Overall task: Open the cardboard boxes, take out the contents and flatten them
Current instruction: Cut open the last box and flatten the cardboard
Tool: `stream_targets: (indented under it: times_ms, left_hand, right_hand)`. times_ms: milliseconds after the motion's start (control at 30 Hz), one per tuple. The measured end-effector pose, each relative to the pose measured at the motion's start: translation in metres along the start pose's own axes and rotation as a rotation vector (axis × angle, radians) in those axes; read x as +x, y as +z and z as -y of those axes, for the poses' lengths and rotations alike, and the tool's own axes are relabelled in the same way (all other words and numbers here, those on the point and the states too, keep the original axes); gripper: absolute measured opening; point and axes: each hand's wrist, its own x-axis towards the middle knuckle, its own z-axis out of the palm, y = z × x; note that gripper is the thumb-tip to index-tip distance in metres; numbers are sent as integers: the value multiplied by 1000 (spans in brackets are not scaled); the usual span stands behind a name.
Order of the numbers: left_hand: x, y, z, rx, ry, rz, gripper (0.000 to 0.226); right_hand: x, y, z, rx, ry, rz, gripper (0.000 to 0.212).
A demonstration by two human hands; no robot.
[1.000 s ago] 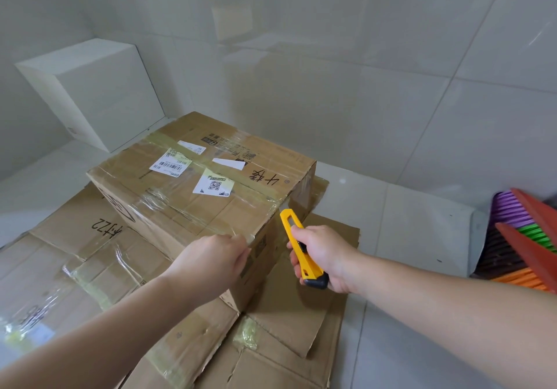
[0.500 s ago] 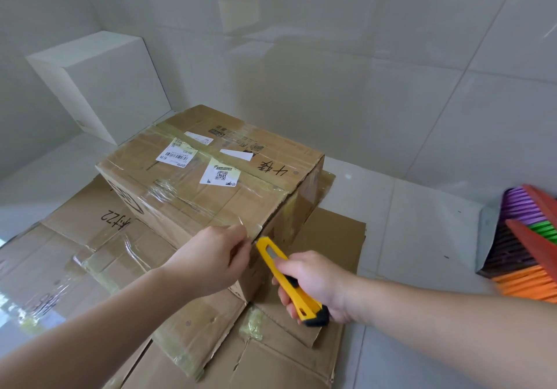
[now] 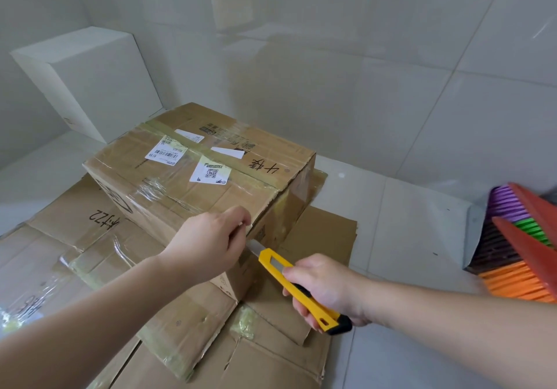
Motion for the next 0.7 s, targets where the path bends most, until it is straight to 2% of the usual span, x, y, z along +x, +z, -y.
stream_targets:
  times_ms: [100,167,200,267,300,333,367,433,500,600,700]
  left_hand:
    - [13,-1,-16,14,135,-57,22]
    - [26,-3,-24,33,133,-147,19]
    - [32,-6,-30,-47,14,-181,17]
    - [43,-5,-48,-459,-431,-164,18]
    - [47,-2,-64,-737,-657,-66,23]
    - [50,6,-81,-992,-808,55,31]
    - [52,14,-99,-1230,-882,166,40]
    - [59,30,-127,-1600,-833,268,50]
    - [70,37,-142,-1759,-759,235,50]
    - [83,42,-147,-1829,-736,173,54]
    - [86,50,-150,-1828,-743,200,52]
  right_hand:
    - [-7,-7,-3,-37,-6,-43,25]
    - [-14,-17,-6,-22,-8,-107,19]
    - [-17,-23,-7,-6,-20,-151,17]
    - [-20,-36,-5,31,-96,-264,16]
    - [-19,-44,-2,60,-151,-326,16]
    - [-19,-51,3,94,-205,-383,17]
    - [-18,-57,8,125,-251,-425,19]
    - [-16,-64,19,199,-318,-449,22]
    - [-17,-66,25,308,-356,-412,28]
    - [-19,-67,25,397,-402,-356,40]
    - [-21,-71,19,406,-329,-359,43]
